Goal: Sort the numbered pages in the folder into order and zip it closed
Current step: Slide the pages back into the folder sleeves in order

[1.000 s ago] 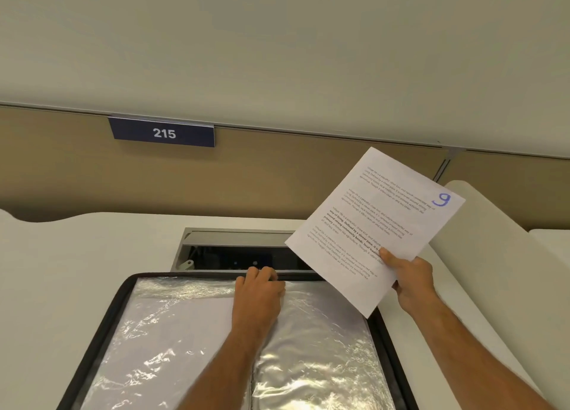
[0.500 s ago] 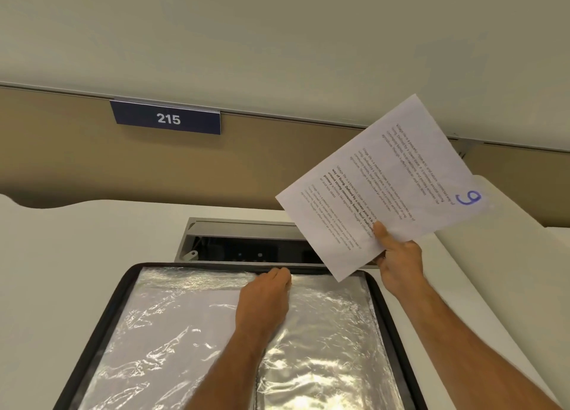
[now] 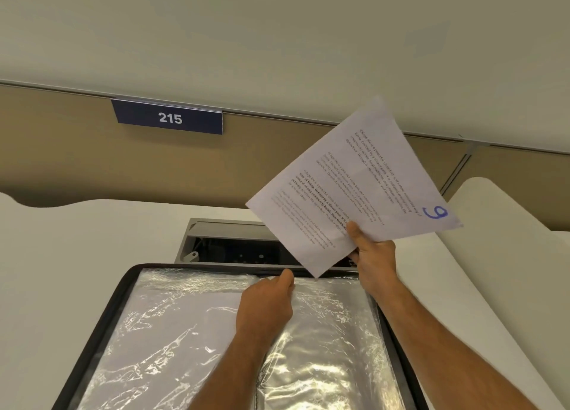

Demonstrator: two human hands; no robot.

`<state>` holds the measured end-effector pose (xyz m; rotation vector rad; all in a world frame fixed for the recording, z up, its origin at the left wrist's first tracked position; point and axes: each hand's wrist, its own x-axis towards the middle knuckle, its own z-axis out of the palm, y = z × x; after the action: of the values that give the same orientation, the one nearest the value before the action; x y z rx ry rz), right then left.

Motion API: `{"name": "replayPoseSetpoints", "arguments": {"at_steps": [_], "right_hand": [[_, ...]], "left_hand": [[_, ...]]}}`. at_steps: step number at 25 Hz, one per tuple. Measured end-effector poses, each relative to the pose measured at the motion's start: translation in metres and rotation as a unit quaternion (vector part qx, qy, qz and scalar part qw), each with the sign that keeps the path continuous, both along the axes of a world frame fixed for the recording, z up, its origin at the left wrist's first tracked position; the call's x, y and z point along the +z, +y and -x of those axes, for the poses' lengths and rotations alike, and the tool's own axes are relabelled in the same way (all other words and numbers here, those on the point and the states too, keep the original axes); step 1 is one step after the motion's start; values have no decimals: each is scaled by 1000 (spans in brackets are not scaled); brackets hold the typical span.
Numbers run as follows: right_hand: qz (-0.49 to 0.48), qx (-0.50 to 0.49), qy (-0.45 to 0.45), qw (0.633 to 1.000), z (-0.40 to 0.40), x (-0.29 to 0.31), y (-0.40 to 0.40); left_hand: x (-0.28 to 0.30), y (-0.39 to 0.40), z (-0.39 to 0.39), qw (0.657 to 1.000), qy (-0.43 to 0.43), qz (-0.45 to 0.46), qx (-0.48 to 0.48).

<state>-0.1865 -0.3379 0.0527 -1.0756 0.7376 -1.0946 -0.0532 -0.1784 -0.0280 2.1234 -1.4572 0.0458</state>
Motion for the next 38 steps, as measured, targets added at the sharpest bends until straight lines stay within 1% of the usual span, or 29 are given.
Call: {"name": "replayPoseSetpoints", "arguments": {"at_steps": [4, 7, 12, 14, 16, 18, 20, 23, 26, 29, 33, 36, 38], "right_hand": [[28, 48, 72, 996, 8, -9, -4], [46, 68, 105, 991, 21, -6, -14], [35, 71, 157, 984, 39, -9, -25], [23, 86, 175, 981, 44, -11, -28], [24, 101, 173, 980, 46, -10, -32], [22, 109, 164, 980, 44, -8, -35], [12, 123, 155, 980, 41, -7, -37], [6, 131, 168, 977, 40, -11, -40], [2, 135, 189, 973, 40, -10, -46], [7, 150, 220, 964, 38, -5, -52], [26, 146, 218, 965, 39, 0, -61], [7, 190, 248, 950, 41, -1, -60], [1, 232, 266, 936, 41, -3, -59]], "left_hand": [[-4, -1, -1, 999, -2, 54, 2], [-5, 0, -2, 997, 17, 69, 1], [-6, 1, -5, 996, 48, 80, -1], [-1, 1, -4, 995, 79, 60, 6], [9, -2, -5, 992, 125, 24, 20], [19, -8, -14, 988, 152, -22, 8], [29, -13, -29, 985, 147, -84, -27], [39, -17, -51, 978, 112, -163, -65], [46, -21, -62, 976, 87, -182, -84], [47, -24, -64, 971, 103, -194, -97], [44, -22, -63, 970, 115, -185, -112], [48, -22, -62, 969, 78, -196, -129], [49, -21, -61, 968, 71, -197, -135]]}}
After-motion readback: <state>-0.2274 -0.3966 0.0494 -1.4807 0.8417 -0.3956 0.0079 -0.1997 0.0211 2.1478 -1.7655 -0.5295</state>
